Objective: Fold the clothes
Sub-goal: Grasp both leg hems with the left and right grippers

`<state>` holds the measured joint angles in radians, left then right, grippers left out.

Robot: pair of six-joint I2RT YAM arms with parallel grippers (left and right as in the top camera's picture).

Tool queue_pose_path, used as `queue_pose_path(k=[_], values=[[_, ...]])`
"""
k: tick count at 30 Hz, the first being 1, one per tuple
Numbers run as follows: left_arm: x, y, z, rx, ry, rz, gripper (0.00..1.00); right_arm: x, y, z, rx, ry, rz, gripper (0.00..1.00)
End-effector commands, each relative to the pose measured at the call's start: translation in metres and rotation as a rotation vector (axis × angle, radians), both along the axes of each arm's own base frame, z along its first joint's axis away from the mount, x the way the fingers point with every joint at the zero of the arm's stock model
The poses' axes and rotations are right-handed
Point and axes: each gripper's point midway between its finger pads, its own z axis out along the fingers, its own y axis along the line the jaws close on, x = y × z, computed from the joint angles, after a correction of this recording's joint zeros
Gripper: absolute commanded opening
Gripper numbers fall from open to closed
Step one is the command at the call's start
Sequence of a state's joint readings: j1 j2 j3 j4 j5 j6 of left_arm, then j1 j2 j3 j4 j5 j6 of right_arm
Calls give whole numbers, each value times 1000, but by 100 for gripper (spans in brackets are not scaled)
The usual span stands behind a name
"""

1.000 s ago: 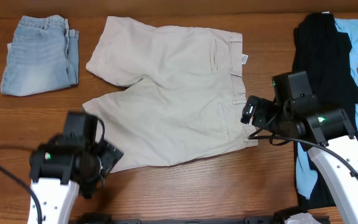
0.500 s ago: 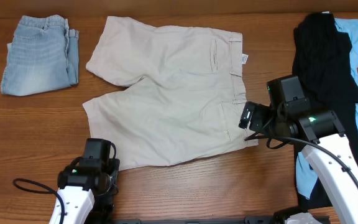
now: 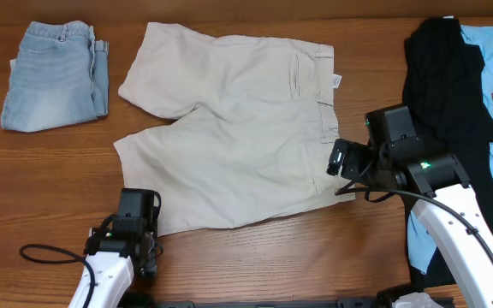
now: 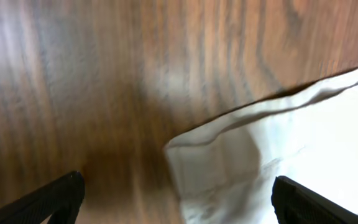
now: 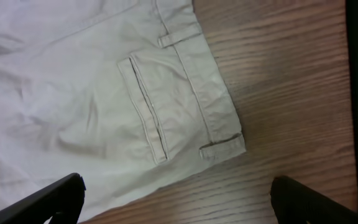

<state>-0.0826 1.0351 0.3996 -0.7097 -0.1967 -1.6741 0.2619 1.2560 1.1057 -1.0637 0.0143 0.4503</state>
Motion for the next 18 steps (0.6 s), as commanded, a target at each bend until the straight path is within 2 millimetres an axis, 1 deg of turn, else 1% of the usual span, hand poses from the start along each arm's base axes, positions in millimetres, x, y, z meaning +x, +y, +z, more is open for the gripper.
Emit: queue_pose_path(k=[1, 4, 5, 6, 8, 9, 10, 11, 13, 14, 16, 17, 18], values=[[1, 11, -11, 49, 36, 23, 96, 4, -1, 0, -10, -15, 4, 99], [6, 12, -20, 55, 56, 5, 87, 5, -1, 1, -9, -19, 3, 99], [7, 12, -24, 57, 66, -1, 81, 5, -1, 1, -9, -20, 3, 98], [9, 12, -28, 55, 73, -6, 76, 5, -1, 1, -8, -21, 3, 97], [13, 11, -33, 57, 79, -31, 70, 6, -1, 1, -8, -22, 3, 94], [15, 10, -36, 55, 83, -50, 63, 6, -1, 1, -8, -22, 3, 93], [15, 8, -38, 46, 89, -63, 61, 5, -1, 1, -9, -21, 4, 91], [14, 4, -42, 21, 103, -75, 53, 5, -1, 1, -9, -21, 4, 89], [10, -3, -45, -15, 124, -95, 44, 6, -1, 1, -8, -22, 4, 84], [9, -6, -46, -30, 133, -125, 37, 6, -1, 1, -8, -23, 4, 81], [9, -7, -46, -26, 140, -178, 26, 7, 1, 2, -2, -28, 5, 79], [8, -7, -46, -20, 148, -209, 25, 7, 1, 2, 1, -27, 6, 79], [8, -7, -46, -8, 158, -268, 15, 6, 3, 2, 12, -24, 12, 75]])
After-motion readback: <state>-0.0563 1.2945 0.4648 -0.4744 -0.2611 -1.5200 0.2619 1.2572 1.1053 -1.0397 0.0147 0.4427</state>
